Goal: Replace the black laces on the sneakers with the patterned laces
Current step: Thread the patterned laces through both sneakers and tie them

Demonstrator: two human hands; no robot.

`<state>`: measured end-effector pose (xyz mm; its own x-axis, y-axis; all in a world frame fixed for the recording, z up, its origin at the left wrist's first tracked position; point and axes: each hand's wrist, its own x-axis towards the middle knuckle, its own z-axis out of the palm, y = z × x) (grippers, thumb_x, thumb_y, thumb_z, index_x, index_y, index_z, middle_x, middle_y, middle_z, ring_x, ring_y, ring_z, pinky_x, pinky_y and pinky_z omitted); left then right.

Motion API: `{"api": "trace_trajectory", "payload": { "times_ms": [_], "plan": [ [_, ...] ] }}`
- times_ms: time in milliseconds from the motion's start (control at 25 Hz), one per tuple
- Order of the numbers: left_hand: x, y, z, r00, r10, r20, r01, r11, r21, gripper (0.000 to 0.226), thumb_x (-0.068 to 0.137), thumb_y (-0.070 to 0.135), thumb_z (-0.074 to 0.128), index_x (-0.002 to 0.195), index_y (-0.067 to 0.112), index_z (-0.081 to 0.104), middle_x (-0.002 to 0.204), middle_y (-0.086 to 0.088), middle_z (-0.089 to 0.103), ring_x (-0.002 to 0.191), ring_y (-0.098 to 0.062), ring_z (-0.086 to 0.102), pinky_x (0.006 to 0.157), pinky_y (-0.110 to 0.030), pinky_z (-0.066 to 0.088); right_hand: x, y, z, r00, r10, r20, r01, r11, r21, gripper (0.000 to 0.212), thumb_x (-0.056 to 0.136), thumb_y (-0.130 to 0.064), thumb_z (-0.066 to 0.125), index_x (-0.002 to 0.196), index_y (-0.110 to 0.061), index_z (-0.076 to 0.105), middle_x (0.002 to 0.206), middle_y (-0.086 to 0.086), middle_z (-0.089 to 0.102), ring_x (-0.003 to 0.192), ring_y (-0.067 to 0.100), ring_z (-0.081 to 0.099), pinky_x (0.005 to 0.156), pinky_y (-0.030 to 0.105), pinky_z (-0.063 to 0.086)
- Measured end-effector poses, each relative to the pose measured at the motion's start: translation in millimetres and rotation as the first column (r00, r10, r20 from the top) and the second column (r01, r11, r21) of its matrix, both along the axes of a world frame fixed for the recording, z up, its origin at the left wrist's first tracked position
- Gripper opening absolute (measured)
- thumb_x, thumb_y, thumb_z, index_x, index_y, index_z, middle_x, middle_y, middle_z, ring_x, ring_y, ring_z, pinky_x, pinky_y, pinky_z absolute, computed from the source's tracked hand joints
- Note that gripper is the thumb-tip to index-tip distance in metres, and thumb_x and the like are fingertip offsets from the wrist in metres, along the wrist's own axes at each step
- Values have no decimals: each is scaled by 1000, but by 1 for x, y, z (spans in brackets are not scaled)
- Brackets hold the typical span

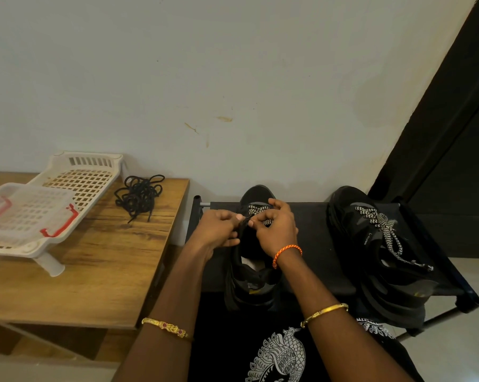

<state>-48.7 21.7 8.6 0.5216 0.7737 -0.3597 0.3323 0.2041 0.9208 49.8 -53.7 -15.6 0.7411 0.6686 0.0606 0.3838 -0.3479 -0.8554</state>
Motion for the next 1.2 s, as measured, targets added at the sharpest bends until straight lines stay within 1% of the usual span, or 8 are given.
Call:
{"api": "trace_trajectory", "payload": {
  "times_ms": [160, 440, 600, 760, 880, 960, 1080, 1200],
  "plan": [
    [6, 0, -6, 998, 29, -48, -23, 992, 122, 17, 94, 12, 58, 78, 13, 63, 64, 0, 54, 54, -6, 48, 42, -10, 43, 3, 1, 0, 994, 29, -105, -24, 999, 47, 24, 75, -11, 77, 63, -27, 63, 143, -3, 42, 135, 17, 35, 112, 48, 26],
    [5, 8, -14, 982, 121, -142, -73, 951, 301, 17, 100, 17, 44, 86, 15, 54, 86, -5, 57, 81, -17, 54, 71, -28, 44, 6, -14, 1, 991, -69, 119, 85, 987, -138, 44, 74, -5, 64, 112, -21, 50, 131, 4, 36, 126, 24, 35, 103, 38, 26],
    [-11, 20, -13, 951, 308, -29, -285, 909, 304, 16, 100, 15, 41, 91, 14, 54, 84, -10, 57, 72, -18, 54, 63, -30, 43, 7, -21, 1, 974, -217, 64, 225, 950, -214, 50, 72, -13, 70, 114, -15, 43, 125, 10, 37, 119, 30, 38, 99, 41, 33],
    [-29, 40, -12, 730, 684, 9, -654, 694, 301, 22, 99, 16, 42, 112, 5, 55, 105, -13, 59, 97, -28, 59, 85, -40, 50, 7, -21, 1, 959, -285, 8, 278, 931, -236, 52, 70, -16, 72, 112, -10, 43, 123, 15, 41, 115, 35, 44, 95, 43, 40],
    [-43, 50, -13, 613, 788, 63, -775, 583, 244, 22, 98, 13, 44, 116, 4, 53, 112, -9, 56, 98, -21, 56, 80, -35, 48, 8, -20, 0, 960, -276, -48, 257, 935, -243, 49, 71, -17, 72, 111, -8, 44, 122, 17, 43, 111, 36, 47, 91, 41, 45],
    [-43, 44, -16, 735, 678, -24, -602, 668, 437, 27, 96, 14, 48, 122, 7, 52, 121, -13, 54, 104, -25, 55, 85, -39, 48, 9, -20, 0, 967, -234, -102, 204, 948, -244, 43, 74, -15, 70, 109, -9, 45, 121, 17, 43, 107, 35, 50, 86, 37, 46],
    [-24, 17, -13, 923, 307, -232, -47, 689, 724, 37, 94, 24, 55, 131, 25, 52, 133, -12, 42, 127, -30, 34, 104, -48, 31, 10, -18, 4, 969, -171, -180, 128, 964, -232, 34, 79, -10, 66, 108, -8, 48, 121, 16, 43, 92, 26, 50, 77, 32, 45],
    [-3, -5, -12, 928, 44, -371, 252, 659, 709, 22, 93, 31, 58, 114, 34, 65, 129, 1, 44, 130, -21, 26, 103, -41, 21, 13, -17, 6, 979, -126, -162, 83, 965, -249, 31, 81, -10, 62, 110, -7, 50, 121, 15, 44, 85, 21, 44, 72, 28, 39]
  ]
}}
